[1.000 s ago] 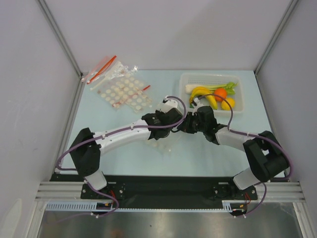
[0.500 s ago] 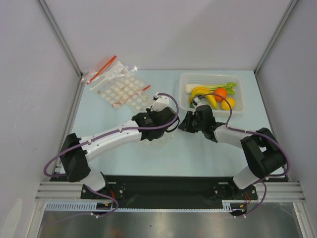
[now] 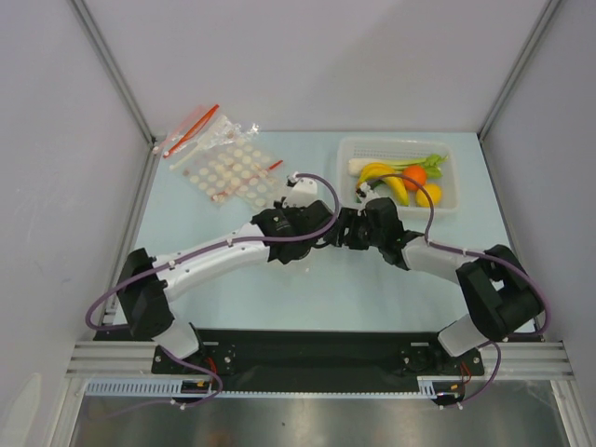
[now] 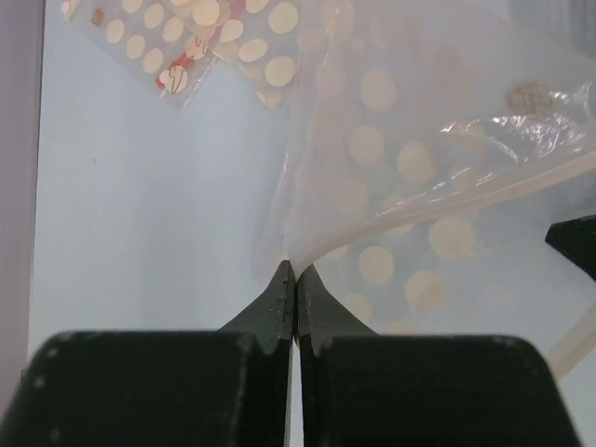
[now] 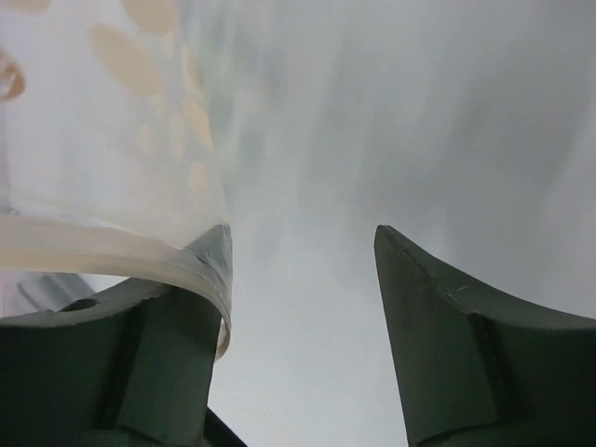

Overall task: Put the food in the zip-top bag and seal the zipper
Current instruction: Open the zipper of the food storage bag, then pick up the fake fruit from the bin.

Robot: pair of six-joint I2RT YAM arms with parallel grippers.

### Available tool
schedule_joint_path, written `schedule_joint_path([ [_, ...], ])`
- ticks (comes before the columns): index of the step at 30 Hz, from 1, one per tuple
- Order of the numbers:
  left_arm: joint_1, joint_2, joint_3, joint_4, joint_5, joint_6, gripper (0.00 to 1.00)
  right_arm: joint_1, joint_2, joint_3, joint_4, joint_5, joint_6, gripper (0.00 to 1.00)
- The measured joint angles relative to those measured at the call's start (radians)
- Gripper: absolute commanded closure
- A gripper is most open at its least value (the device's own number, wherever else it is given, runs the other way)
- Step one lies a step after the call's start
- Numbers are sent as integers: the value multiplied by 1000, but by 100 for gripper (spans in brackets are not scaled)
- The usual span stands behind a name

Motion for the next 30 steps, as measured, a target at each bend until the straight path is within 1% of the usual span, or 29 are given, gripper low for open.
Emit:
schedule_joint_path([
  [2, 0, 22, 1, 13, 8, 3, 100, 18, -29, -6, 4, -4, -13, 27],
  [6, 5, 87, 4, 37, 30, 12, 100, 32, -83, -11, 14, -12, -27, 24],
  [9, 16, 132, 5, 45, 45, 13, 100, 31, -115, -25, 26, -13, -34, 18],
  [16, 81, 161, 5, 52, 68, 18, 100, 18, -202, -69, 29, -16, -37, 18],
  [22, 88, 161, 5, 52, 62, 12, 100, -38, -323, -99, 21, -7, -38, 20],
  [26, 88, 151, 2, 63, 60, 3, 100, -70, -422, -101, -19, 62, -57, 20],
  [30, 88, 119, -17, 82, 60, -6, 100, -95, -478, -98, -42, 151, -86, 20],
])
